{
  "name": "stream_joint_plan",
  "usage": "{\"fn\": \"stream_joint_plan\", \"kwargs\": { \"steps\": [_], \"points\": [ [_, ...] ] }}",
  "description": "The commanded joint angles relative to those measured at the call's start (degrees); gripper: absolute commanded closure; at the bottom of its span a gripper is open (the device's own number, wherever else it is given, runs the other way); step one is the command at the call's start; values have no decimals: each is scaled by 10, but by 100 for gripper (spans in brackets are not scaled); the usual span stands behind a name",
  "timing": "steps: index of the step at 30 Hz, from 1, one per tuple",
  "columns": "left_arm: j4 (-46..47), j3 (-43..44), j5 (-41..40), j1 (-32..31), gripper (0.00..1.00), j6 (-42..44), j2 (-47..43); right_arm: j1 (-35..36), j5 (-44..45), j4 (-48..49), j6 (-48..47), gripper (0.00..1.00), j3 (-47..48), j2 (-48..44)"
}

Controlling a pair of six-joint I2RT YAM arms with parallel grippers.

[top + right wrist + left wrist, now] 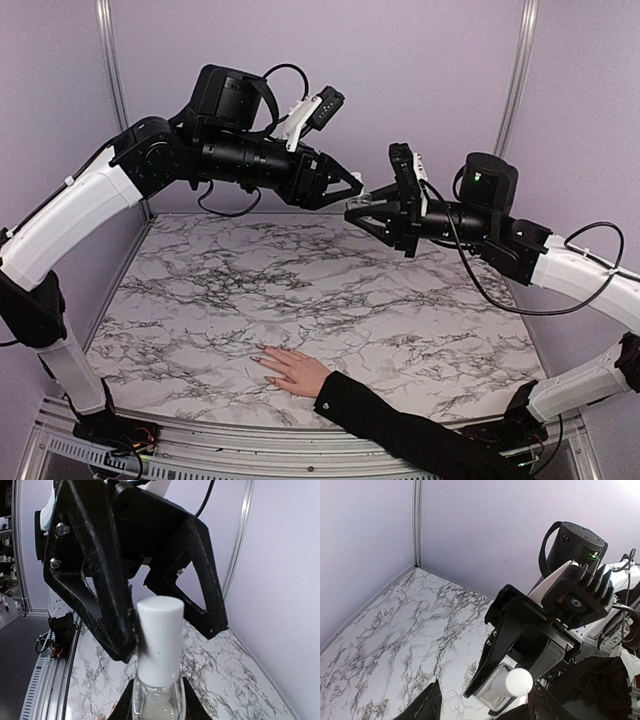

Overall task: Paint the nails
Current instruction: Close the nail polish bottle, then screw the nail polish bottle.

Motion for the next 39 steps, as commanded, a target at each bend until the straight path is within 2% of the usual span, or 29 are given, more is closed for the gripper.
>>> {"fn": "stream_joint_plan", "kwargs": {
  "steps": [1,5,8,13,16,20,21,24,27,29,39],
  "points": [
    [78,-55,-34,4,38,-40,-55,-7,47,54,52,100,-3,-18],
    [178,-145,-98,13,29,-101,-99,-12,102,88,112,100,-8,-14],
    [228,-177,-147,16,19,-134,-108,-7,167,109,143,100,-8,-6],
    [237,-164,-196,16,13,-162,-84,11,257,102,149,100,11,16],
    [237,-148,-199,15,8,-163,-66,16,273,94,155,100,24,29],
    [237,-132,-196,15,6,-164,-51,20,270,86,159,100,35,41],
    [238,-130,-195,15,7,-163,-49,21,269,86,160,100,36,42],
    [247,-129,-183,15,18,-159,-45,23,269,84,161,100,36,44],
    [255,-131,-188,14,37,-157,-42,25,265,78,162,100,38,46],
    [259,-131,-190,14,46,-156,-39,28,268,72,163,100,38,48],
    [262,-113,-169,14,50,-166,-14,36,271,58,156,100,44,53]
  ]
}}
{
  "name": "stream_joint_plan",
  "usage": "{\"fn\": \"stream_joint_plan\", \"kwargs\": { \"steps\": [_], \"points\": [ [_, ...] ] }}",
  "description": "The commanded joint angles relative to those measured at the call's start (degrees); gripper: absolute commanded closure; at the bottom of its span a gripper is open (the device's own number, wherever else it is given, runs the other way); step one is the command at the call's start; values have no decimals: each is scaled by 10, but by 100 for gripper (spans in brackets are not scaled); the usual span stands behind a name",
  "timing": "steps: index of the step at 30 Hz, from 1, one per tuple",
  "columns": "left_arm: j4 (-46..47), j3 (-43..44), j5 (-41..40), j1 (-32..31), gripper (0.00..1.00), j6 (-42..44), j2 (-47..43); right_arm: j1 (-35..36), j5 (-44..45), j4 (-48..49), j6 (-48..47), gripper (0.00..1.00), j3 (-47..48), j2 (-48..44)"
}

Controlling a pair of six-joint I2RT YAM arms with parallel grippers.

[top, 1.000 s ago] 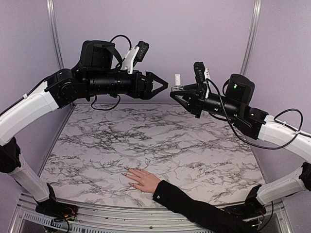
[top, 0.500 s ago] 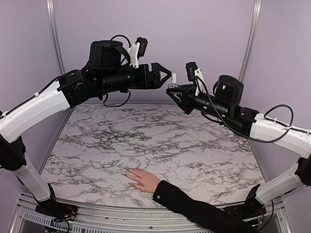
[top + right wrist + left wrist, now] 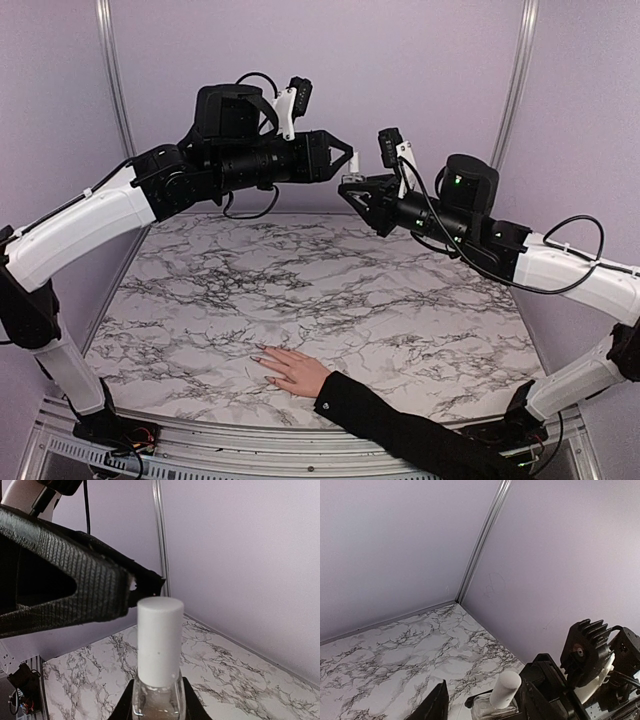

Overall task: Paint the nails
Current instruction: Screw the nail polish bottle.

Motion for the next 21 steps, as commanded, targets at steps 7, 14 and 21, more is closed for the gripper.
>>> {"fn": "stream_joint_plan", "kwargs": {
  "steps": [7,14,21],
  "points": [
    [24,29,24,-1,57,-3,30,7,-5,-8,-2,100,37,9],
    [24,30,43,0,77,0,37,7,-8,-11,-8,100,42,11],
    [23,24,101,0,91,12,34,7,-43,-8,-13,100,53,11]
  ]
}}
